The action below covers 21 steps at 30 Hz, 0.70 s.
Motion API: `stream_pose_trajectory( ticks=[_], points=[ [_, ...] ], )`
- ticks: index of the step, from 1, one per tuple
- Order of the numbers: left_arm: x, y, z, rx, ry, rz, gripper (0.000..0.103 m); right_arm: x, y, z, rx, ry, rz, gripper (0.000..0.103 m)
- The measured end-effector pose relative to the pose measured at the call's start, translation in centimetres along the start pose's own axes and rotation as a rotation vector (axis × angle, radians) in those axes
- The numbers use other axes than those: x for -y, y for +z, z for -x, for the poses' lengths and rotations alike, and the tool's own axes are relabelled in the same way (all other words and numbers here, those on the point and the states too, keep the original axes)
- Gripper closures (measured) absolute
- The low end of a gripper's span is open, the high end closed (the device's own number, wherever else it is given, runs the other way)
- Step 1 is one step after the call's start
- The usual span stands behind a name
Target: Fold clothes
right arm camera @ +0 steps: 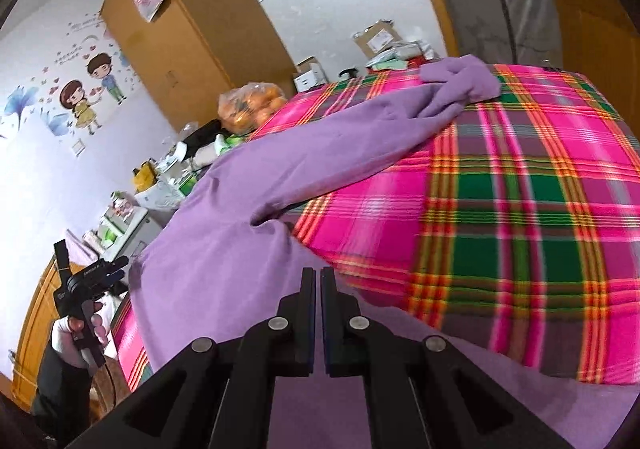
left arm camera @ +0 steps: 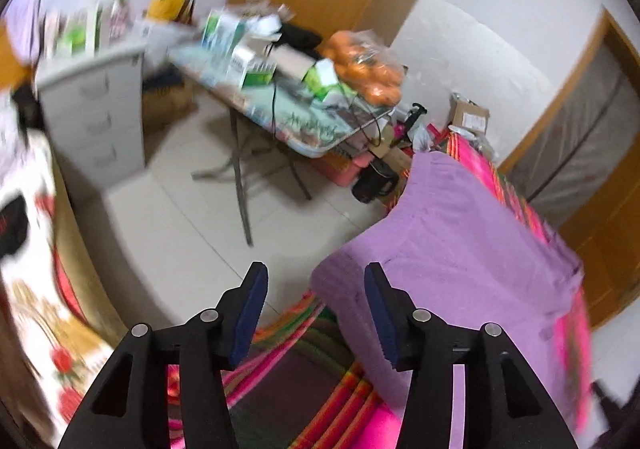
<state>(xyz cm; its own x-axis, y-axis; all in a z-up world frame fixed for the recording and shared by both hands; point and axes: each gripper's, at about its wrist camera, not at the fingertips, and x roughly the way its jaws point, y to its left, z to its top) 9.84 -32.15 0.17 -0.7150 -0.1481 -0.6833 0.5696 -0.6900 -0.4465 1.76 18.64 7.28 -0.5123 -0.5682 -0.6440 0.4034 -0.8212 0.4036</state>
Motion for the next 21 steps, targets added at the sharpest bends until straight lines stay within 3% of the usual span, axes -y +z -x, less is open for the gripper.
stream_pose_trajectory(
  ticks=[4,7,9,11,15,21],
  points=[
    [-0.3,-0.2,-1.3,-0.078,-0.116,0.091,0.05,-0.4,-0.2,-0.7,-0.019,0.003,0.002,0.1],
    [0.5,-0.6,-2.3,-0.114,-0.116,0.107,0.055,-0.5,0.0,-0.6,-0.016,0.001,0.001,0.1],
    [1.0,-0.7,-2.4,-0.105,-0.094,0.092,0.081,-0.4,0.0,-0.4,-0.013,-0.005,-0.001,0.1],
    [1.2,-0.6,-2.1,-0.087,-0.095,0.081,0.092,-0.4,0.1,-0.3,-0.012,-0.01,0.001,0.099],
    [0.9,-0.3,-1.0,-0.045,-0.092,0.072,0.095,-0.6,0.3,-0.2,-0.01,-0.013,0.009,0.099],
    [0.4,-0.2,-2.6,-0.064,-0.06,0.028,0.094,-0.6,0.4,-1.5,-0.04,-0.013,0.009,0.099]
  ],
)
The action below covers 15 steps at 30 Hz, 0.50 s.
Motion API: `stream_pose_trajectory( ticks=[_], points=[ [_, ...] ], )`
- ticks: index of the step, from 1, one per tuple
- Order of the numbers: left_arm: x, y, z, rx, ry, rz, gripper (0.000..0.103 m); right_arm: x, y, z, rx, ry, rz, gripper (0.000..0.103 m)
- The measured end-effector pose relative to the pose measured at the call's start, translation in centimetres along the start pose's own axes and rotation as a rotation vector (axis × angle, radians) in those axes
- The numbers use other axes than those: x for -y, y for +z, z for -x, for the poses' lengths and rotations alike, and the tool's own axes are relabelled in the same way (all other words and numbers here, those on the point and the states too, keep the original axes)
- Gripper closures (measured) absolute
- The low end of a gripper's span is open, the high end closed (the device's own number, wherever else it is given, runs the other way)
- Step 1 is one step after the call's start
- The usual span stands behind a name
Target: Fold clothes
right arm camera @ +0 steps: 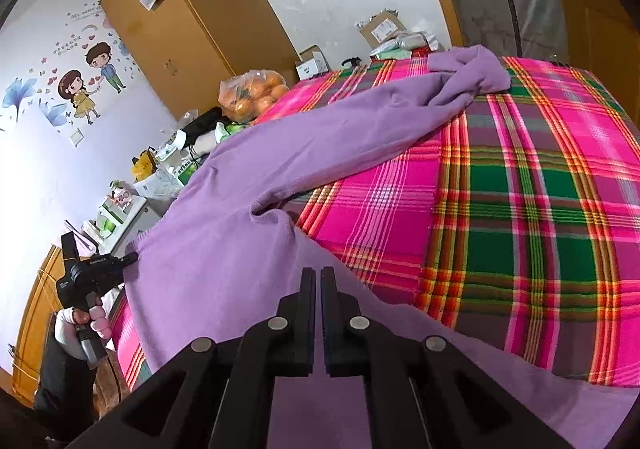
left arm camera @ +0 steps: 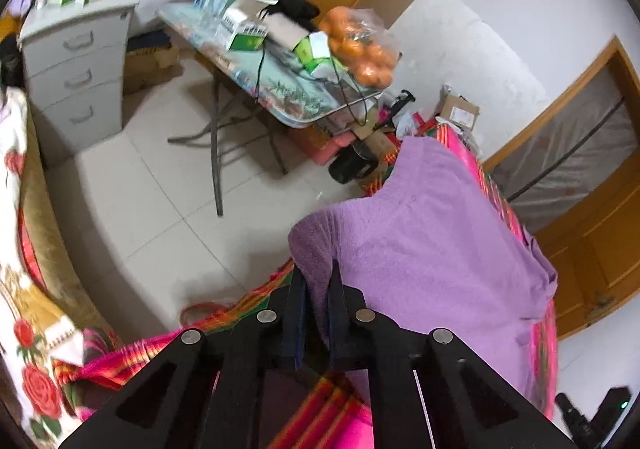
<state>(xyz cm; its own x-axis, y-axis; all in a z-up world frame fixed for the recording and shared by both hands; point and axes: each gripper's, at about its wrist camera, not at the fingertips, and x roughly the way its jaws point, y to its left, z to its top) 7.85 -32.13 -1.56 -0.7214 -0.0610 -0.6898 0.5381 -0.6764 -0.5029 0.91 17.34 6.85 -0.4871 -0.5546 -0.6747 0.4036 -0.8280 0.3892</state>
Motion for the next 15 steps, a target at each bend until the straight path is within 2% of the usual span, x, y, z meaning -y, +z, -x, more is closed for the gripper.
stream_pose_trajectory(
  ticks=[2,5,7,11,12,15],
  points=[
    [0.3,0.1,0.1,0.001,0.015,-0.02,0.094,-0.3,0.3,-0.1,-0.002,0.004,0.011,0.099],
    [1.3,-0.1,1.1,0.05,0.033,-0.083,0.094,-0.8,0.9,0.0,0.006,0.01,0.033,0.099],
    [1.8,-0.1,0.8,0.04,0.045,-0.125,0.095,-1.0,1.2,-0.3,0.002,0.015,0.039,0.099],
    [1.1,-0.1,0.3,-0.005,0.063,-0.136,0.083,-1.3,1.3,-1.0,-0.01,0.025,0.044,0.099],
    [1.0,-0.1,0.7,0.002,0.064,-0.133,0.076,-1.3,1.2,-1.1,-0.013,0.027,0.043,0.099],
    [1.3,0.3,2.2,0.057,0.099,-0.148,0.074,-1.2,1.1,-1.6,-0.025,0.027,0.038,0.099]
  ],
)
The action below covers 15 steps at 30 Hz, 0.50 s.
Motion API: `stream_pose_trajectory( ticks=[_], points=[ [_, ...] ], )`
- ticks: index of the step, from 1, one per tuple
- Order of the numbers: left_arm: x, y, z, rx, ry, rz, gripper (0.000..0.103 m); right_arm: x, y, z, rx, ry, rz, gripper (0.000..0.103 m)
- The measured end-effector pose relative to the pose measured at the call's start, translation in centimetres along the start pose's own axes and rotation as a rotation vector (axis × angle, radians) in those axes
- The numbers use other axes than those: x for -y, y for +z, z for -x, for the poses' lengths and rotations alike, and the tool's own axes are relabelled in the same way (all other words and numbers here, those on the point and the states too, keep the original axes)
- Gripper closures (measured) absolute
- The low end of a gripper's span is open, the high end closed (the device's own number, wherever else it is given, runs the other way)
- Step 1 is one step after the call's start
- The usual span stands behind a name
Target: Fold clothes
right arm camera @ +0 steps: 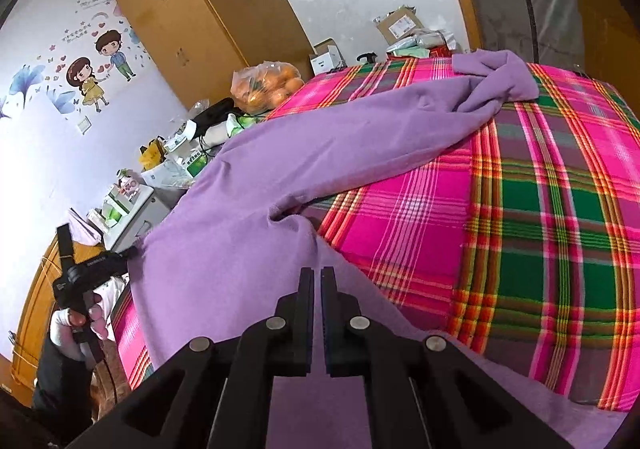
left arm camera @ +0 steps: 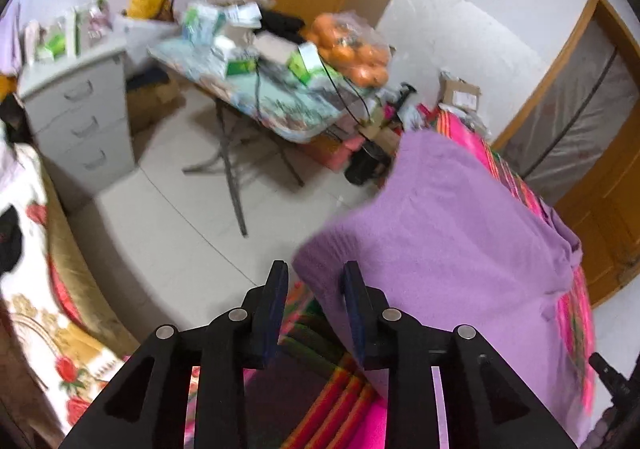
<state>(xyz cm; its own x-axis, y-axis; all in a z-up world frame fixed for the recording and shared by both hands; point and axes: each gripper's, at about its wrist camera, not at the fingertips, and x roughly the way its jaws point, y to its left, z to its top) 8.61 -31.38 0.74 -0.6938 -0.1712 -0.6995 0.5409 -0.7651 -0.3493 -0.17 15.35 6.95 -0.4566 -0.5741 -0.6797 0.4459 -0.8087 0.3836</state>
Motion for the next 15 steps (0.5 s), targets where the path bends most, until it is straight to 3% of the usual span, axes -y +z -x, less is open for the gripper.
stream_pose_trajectory(
  ticks=[3,6,10,15],
  points=[
    [1.2,1.0,1.2,0.048,0.001,-0.017,0.074,0.2,0.1,-0.3,-0.002,0.002,-0.008,0.099],
    [5.1,1.9,0.6,0.037,-0.091,-0.1,0.073,0.2,0.4,-0.4,0.003,0.006,-0.012,0.099],
    [11.0,2.7,-2.5,-0.024,-0.176,-0.225,0.073,0.1,0.6,-0.4,0.002,0.009,-0.006,0.099],
    [15.6,5.3,-7.7,-0.065,-0.17,-0.307,0.073,0.8,1.1,-0.1,0.009,-0.004,-0.017,0.099]
  ],
)
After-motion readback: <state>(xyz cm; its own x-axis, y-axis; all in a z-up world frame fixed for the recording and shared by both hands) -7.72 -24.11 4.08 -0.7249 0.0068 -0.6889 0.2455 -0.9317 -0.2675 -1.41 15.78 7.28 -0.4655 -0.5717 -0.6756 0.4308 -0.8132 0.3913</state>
